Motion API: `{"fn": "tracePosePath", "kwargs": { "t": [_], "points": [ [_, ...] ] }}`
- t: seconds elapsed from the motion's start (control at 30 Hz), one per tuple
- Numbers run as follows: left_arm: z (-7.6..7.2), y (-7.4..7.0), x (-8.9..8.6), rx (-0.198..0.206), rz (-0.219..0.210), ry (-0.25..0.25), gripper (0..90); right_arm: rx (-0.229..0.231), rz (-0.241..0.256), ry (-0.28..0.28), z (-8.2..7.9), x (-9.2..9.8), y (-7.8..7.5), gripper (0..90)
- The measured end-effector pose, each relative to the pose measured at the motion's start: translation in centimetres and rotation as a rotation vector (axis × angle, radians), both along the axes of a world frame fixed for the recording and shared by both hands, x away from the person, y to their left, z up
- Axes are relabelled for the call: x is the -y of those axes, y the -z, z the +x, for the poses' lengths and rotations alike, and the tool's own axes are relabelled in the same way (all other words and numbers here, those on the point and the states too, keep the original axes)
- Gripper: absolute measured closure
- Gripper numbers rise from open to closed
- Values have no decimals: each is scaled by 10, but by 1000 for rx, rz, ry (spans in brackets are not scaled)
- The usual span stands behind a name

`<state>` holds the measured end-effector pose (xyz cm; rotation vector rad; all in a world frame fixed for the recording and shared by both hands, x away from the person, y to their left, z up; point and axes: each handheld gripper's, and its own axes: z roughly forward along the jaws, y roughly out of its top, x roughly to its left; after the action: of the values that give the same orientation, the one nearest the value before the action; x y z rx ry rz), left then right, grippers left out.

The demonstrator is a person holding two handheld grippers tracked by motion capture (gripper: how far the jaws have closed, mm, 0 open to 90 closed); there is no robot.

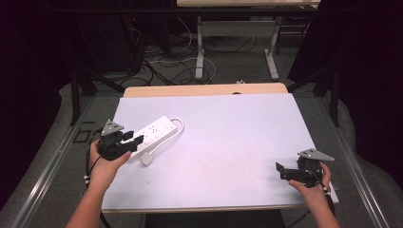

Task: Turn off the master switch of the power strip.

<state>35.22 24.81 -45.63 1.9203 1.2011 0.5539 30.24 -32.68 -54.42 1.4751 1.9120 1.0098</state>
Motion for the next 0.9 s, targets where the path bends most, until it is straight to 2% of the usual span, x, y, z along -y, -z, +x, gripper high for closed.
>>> {"fn": "tracePosePath", "kwargs": {
  "t": [0.13,0.17,0.27,0.4,0.43,0.5,0.57,0.6,0.7,0.83,0.87,0.9],
  "points": [
    [5,-3,1,-13,13,-3,558,-1,8,-4,0,-1,0,0],
    [6,-4,2,-14,9,0,566,11,2,2,0,-1,1,0],
    [12,-7,5,-31,-8,17,567,1,0,-7,0,0,0,0],
    [16,-10,7,-41,-3,17,554,0,-5,-8,0,0,1,0],
    [19,-11,10,-31,-21,19,561,0,-4,-4,1,-1,1,0],
    [20,-12,11,-38,-25,16,567,1,-8,-7,1,-1,1,0],
    [25,-17,14,-67,-24,26,558,-1,-7,-8,1,-1,1,0],
    [26,-17,15,-60,-49,18,556,-3,-6,-7,1,-2,1,0],
    [30,-19,18,-69,-70,14,559,-6,5,-12,1,-2,1,0],
    [33,-20,22,-85,-60,21,629,0,0,-9,1,-3,2,0],
    [36,-20,25,-86,-40,21,652,-3,-3,-18,1,-3,2,0],
    [36,-20,25,-86,-40,21,671,-8,-1,-15,1,-3,2,0]
  ]
}}
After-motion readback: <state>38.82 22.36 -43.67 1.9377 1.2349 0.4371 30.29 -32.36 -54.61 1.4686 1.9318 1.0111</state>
